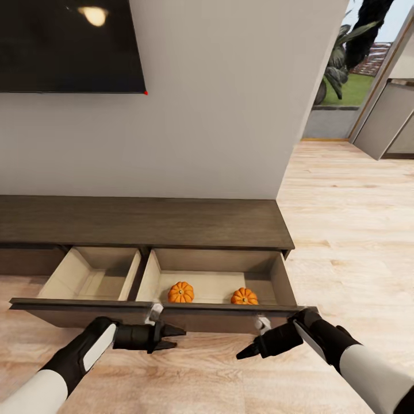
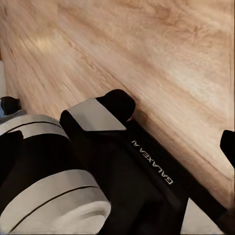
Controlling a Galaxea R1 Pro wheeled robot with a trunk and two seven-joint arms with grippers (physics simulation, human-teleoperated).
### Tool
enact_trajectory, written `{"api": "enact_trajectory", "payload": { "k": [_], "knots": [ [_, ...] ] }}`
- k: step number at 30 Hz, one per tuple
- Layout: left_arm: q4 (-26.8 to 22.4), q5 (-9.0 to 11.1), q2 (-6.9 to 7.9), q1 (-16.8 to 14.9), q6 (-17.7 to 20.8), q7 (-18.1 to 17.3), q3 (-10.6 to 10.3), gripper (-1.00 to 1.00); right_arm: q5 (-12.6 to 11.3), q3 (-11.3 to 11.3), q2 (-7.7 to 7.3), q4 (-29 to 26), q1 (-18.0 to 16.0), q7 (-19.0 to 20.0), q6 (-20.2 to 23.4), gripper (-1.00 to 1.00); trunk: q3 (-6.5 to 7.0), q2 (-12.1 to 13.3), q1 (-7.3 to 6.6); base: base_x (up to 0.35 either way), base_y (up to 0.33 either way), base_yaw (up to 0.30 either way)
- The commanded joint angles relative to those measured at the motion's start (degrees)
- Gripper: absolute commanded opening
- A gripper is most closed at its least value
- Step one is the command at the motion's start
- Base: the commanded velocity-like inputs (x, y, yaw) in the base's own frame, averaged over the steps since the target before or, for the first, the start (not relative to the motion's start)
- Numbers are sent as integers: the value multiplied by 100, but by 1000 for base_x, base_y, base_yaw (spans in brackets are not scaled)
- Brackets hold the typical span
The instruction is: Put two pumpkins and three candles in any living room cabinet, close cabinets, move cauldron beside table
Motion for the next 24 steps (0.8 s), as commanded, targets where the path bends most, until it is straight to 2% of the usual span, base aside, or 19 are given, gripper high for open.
{"api": "enact_trajectory", "payload": {
  "k": [1,3,6,7,8,10,15,17,18,20,22,23,24],
  "knots": [
    [19,-2,1,4,-5,4,-55,100,29,4,8,51,17,-30,-36,100,0,0,0,0,0,0],
    [165,-62,-9,14,-31,47,-234,100,238,20,25,254,102,-227,-281,100,0,0,0,0,0,0],
    [367,-189,-17,19,-155,216,-376,100,451,29,50,480,193,-836,-876,100,0,0,0,0,0,0],
    [457,-256,-20,20,-277,356,-404,100,462,29,58,514,210,-963,-989,100,0,0,0,0,0,0],
    [570,-318,-26,21,-427,542,-422,100,482,30,93,607,265,-1341,-1324,100,0,0,0,0,0,0],
    [851,-385,-103,21,-776,1022,-439,100,490,31,155,704,329,-1700,-1651,100,0,0,0,0,0,0],
    [1620,-429,-588,22,-1641,2625,-445,100,501,24,638,1244,530,-3158,-2732,100,0,0,0,0,0,0],
    [1866,-431,-865,22,-2197,3513,-445,100,495,23,950,1597,564,-4028,-3399,100,0,0,0,0,0,0],
    [1925,-431,-957,22,-2389,3786,-445,100,496,23,1044,1715,575,-4231,-3589,100,0,0,0,0,0,0],
    [2138,-431,-1232,22,-2994,4567,-445,100,494,23,1259,2016,590,-4592,-4088,100,0,0,0,0,0,0],
    [2333,-433,-1438,22,-3493,5143,-445,100,476,15,1372,2153,599,-4872,-4464,100,0,0,0,0,0,0],
    [2450,-429,-1525,22,-3862,5488,-445,100,469,10,1458,2236,622,-5180,-4701,100,0,0,0,0,0,0],
    [2484,-428,-1548,22,-3981,5586,-445,100,468,9,1493,2264,640,-5299,-4783,100,0,0,0,0,0,0]
  ]
}}
